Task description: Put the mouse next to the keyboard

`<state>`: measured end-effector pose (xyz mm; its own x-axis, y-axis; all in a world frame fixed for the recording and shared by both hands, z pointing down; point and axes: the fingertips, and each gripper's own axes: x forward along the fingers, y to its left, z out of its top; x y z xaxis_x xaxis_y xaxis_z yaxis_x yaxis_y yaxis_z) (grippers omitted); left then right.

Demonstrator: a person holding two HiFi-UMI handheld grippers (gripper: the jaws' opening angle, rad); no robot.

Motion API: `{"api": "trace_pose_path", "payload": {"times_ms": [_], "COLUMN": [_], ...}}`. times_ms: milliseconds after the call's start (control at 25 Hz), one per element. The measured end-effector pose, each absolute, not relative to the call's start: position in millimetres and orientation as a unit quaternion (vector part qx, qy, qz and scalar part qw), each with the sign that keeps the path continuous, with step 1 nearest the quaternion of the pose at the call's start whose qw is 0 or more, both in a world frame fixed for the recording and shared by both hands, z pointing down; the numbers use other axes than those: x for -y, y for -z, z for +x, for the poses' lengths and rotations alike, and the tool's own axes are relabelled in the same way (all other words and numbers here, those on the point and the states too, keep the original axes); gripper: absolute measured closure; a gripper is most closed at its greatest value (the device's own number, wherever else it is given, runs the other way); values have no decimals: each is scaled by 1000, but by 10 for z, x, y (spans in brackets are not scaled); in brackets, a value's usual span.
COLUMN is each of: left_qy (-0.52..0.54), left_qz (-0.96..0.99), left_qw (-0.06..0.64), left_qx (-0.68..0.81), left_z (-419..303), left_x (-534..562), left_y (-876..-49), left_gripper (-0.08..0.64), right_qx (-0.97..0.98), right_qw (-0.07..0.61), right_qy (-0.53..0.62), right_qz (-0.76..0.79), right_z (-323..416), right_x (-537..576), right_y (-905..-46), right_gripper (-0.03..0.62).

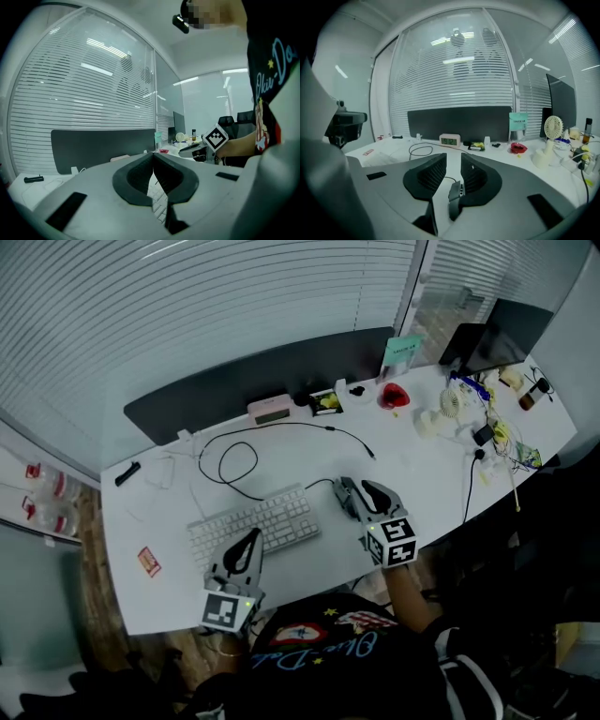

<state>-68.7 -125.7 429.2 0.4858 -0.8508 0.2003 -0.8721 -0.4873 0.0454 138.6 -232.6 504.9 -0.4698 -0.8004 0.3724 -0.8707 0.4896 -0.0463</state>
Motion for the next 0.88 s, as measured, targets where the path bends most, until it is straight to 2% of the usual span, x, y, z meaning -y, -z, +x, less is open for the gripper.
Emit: {"api": "trace_pose_path", "payload": {"times_ms": [120,240,520,880], "left_qy": [-71,-67,-66,-73], "left_qz": [861,862,864,867], "left_qw": [61,57,42,50], "left_qx": [499,499,497,491], "left_z": [-707,-732,-788,-775], "left_x": [1268,1272,1297,1284], "left_y": [-4250,-4207,-4173,-4228], "left_gripper": [560,560,560,560], "right_qx": [858,867,880,882], "right_qw": [136,126,95,96], "right_qy": [-97,-88,-61,-56], "right_qz": [485,475,462,457], "right_z": [1328,1270,1163,1109], "right_x": [2300,2270,2191,2128], "right_y": [-4822,-4660,-4326,-4287], "right_gripper": [558,580,592,594]}}
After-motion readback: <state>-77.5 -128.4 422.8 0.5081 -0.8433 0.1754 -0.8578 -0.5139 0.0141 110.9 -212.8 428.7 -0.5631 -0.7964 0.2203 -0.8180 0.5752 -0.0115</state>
